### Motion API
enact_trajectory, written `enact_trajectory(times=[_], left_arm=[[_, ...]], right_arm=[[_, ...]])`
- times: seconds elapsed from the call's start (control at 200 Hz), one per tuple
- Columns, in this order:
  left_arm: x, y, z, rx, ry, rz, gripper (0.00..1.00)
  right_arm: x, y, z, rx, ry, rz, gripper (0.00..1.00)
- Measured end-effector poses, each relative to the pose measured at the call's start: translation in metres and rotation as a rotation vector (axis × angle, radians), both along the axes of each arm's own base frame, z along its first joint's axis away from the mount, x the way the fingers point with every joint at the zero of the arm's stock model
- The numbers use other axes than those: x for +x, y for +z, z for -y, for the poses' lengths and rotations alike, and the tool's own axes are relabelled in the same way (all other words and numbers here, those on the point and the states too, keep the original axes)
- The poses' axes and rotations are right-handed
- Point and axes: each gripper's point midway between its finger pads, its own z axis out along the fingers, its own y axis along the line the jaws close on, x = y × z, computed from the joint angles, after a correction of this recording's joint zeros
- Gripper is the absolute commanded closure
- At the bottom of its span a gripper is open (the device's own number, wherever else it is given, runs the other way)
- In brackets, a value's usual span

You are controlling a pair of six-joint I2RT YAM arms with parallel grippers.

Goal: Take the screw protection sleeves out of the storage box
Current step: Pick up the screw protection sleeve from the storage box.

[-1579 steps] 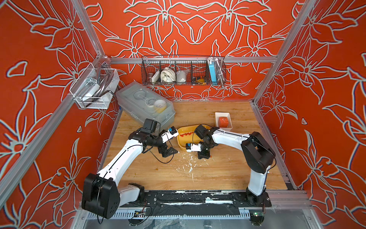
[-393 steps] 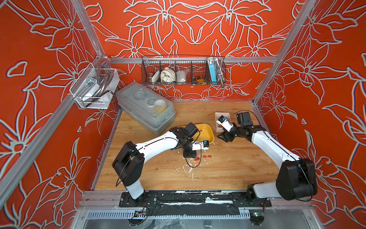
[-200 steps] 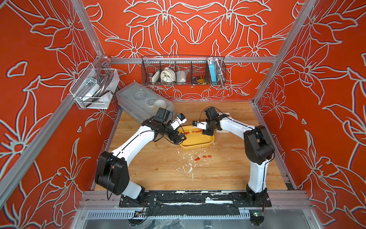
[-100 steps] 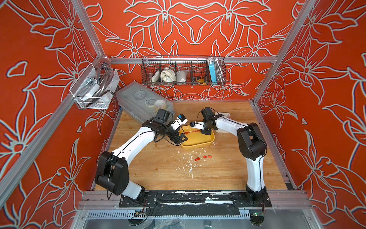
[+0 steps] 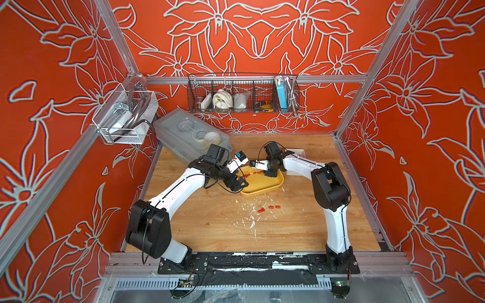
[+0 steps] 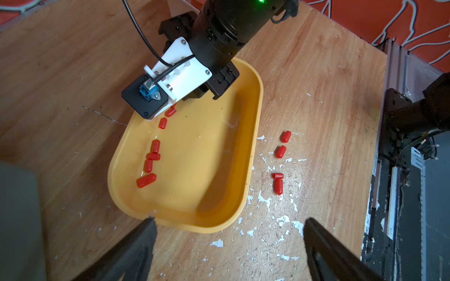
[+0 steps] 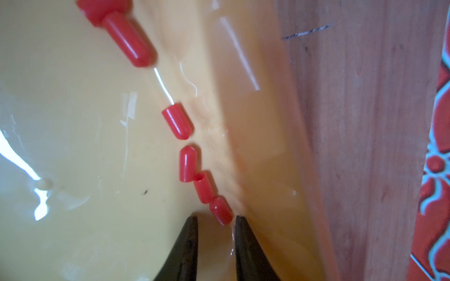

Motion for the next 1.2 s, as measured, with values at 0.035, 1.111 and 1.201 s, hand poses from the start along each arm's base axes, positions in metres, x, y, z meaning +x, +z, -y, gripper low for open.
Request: enact_trajectory(times=[0.035, 1.111, 1.201], left_arm=[[-0.001, 0.000, 0.000, 0.002, 0.000, 0.001, 0.07], [-0.007, 0.011, -0.009, 0.026, 0.000, 0.078, 0.06], [-0.007, 0.012, -0.009, 0.026, 0.000, 0.080, 0.06]], right_arm=[[0.000, 0.000, -0.001, -0.003, 0.006, -0.005, 0.76], [-0.036, 0.004, -0.004, 0.028, -0.024, -0.200, 1.00], [-0.043, 0.015, -0.005, 0.056, -0.028, -0.212, 1.00]])
